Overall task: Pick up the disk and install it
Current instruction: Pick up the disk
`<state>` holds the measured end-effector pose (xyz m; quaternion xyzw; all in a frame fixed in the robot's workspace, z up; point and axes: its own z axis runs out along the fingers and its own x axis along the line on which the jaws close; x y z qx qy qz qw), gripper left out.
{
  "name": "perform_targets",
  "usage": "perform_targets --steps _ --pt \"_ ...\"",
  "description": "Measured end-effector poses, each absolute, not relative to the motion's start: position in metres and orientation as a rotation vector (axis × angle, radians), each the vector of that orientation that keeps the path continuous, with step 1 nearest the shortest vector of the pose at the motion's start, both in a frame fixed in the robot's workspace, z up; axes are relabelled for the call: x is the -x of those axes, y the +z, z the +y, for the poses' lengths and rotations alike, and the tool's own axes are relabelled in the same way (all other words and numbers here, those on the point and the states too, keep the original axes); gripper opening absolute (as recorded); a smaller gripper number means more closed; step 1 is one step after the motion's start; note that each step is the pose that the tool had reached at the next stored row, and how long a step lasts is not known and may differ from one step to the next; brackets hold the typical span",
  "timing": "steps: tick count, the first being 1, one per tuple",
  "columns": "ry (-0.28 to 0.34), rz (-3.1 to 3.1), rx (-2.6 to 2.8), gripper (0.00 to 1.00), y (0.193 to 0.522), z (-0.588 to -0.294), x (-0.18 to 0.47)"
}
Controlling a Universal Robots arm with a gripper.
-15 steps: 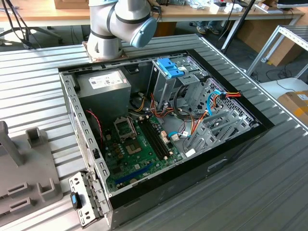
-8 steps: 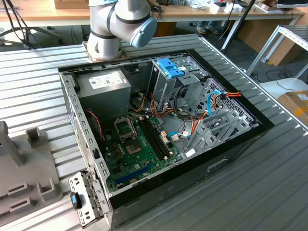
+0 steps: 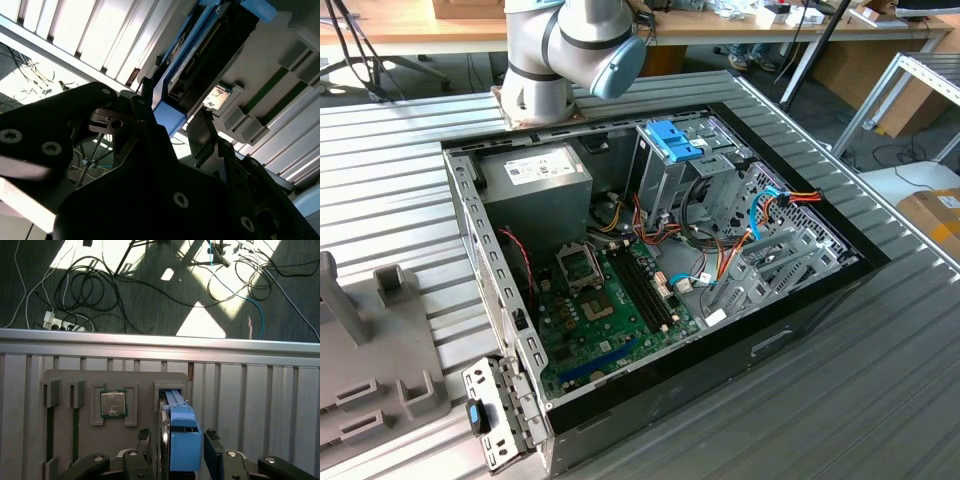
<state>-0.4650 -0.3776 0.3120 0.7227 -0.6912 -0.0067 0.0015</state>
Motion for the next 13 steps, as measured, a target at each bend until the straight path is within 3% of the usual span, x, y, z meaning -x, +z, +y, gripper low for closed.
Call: perform_targets --steps 6,9,13 --pt "-0.021 -2.169 -2.268 0.54 0.3121 -0.3772 0.4650" --pt "-0.021 -2.169 -2.268 0.39 0.3120 -0.3770 0.4650" --pt "-0.021 -2.169 -2.268 0.39 0.3120 -0.3768 0.4650"
